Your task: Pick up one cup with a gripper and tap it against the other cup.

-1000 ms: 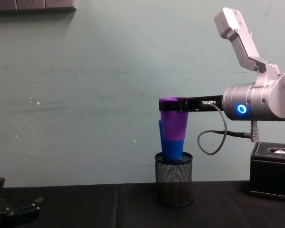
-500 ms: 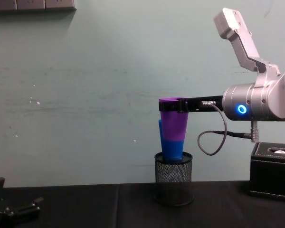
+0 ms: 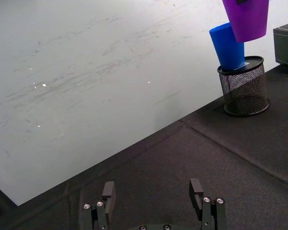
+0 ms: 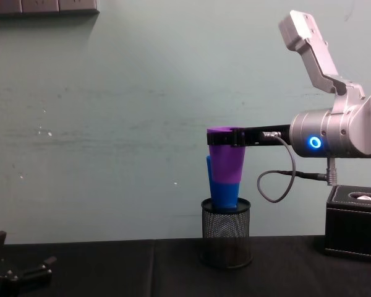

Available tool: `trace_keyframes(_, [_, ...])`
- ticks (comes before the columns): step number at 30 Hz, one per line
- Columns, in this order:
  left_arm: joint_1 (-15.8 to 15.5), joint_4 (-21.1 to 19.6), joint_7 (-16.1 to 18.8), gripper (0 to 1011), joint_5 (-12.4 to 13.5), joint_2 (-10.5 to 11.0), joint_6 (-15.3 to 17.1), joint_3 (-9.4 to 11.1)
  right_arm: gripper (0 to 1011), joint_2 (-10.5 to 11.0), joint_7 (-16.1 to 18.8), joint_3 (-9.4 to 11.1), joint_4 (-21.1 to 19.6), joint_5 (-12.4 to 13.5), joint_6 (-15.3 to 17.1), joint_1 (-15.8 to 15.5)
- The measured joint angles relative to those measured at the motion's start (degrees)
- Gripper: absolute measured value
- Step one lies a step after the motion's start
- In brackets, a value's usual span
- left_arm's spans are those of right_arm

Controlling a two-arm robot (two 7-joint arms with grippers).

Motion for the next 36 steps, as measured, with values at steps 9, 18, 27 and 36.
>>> trace_keyframes(9, [0.0, 0.0, 0.0, 1011, 0.0, 0.0, 0.0, 0.0, 726, 0.0, 0.0, 0.0, 0.0, 0.0, 0.0, 0.0])
trace_keyframes(18, [0.0, 0.0, 0.0, 1012, 0.0, 0.0, 0.0, 0.0, 726, 0.0, 0.0, 0.0, 0.0, 0.0, 0.0, 0.0])
trace_keyframes(27, [0.0, 0.0, 0.0, 1011, 0.0, 0.0, 0.0, 0.0, 726, 0.0, 0.0, 0.0, 0.0, 0.0, 0.0, 0.0])
trace_keyframes(36, [0.0, 0.0, 0.0, 1011, 0.0, 0.0, 0.0, 0.0, 726, 0.0, 0.0, 0.0, 0.0, 0.0, 0.0, 0.0])
